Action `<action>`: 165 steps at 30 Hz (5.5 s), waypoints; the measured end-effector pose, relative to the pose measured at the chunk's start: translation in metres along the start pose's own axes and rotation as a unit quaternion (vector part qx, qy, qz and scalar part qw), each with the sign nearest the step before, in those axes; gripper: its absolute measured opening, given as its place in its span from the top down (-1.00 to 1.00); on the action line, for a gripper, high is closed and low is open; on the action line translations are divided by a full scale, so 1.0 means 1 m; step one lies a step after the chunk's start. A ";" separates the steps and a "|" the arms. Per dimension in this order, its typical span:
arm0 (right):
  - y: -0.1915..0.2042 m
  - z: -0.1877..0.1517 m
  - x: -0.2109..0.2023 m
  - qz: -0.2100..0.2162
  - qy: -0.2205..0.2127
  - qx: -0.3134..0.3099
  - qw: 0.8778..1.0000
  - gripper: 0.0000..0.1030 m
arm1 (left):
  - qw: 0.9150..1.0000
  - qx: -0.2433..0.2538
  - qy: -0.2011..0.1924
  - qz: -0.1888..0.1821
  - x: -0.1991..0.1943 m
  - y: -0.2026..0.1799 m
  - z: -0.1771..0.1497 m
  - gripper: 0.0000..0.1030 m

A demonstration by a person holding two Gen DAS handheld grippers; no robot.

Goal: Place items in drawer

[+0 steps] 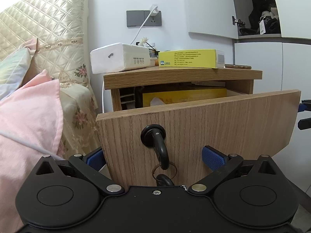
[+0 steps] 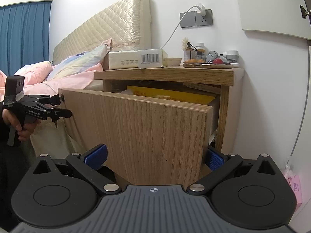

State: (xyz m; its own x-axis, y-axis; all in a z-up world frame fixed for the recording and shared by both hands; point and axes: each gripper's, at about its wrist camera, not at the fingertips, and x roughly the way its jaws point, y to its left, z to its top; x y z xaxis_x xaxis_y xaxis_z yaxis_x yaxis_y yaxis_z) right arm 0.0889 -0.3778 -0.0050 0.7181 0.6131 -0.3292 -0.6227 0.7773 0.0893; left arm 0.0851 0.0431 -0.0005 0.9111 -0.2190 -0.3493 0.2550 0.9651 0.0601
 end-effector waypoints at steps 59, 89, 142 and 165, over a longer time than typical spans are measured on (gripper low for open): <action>0.112 0.055 -0.026 -0.142 -0.145 0.090 0.975 -1.00 | 0.984 -0.028 -0.141 0.108 -0.070 -0.041 0.044 -0.97; 0.133 0.026 0.015 -0.158 -0.177 0.072 0.969 -1.00 | 0.983 -0.045 -0.134 0.118 -0.058 -0.032 0.015 -0.97; 0.162 0.026 -0.002 -0.176 -0.173 0.084 0.965 -1.00 | 0.983 -0.060 -0.148 0.092 -0.071 -0.046 0.011 -0.97; 0.156 0.025 -0.009 -0.186 -0.171 0.074 0.965 -1.00 | 0.985 -0.056 -0.144 0.080 -0.071 -0.051 0.010 -0.97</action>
State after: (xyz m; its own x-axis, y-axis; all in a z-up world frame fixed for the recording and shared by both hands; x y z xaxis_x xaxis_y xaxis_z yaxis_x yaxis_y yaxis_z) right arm -0.0076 -0.2586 0.0352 0.9599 0.2778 -0.0367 -0.2682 0.9488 0.1668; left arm 0.0106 0.0085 0.0311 0.9949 -0.0786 -0.0632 0.0777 0.9969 -0.0157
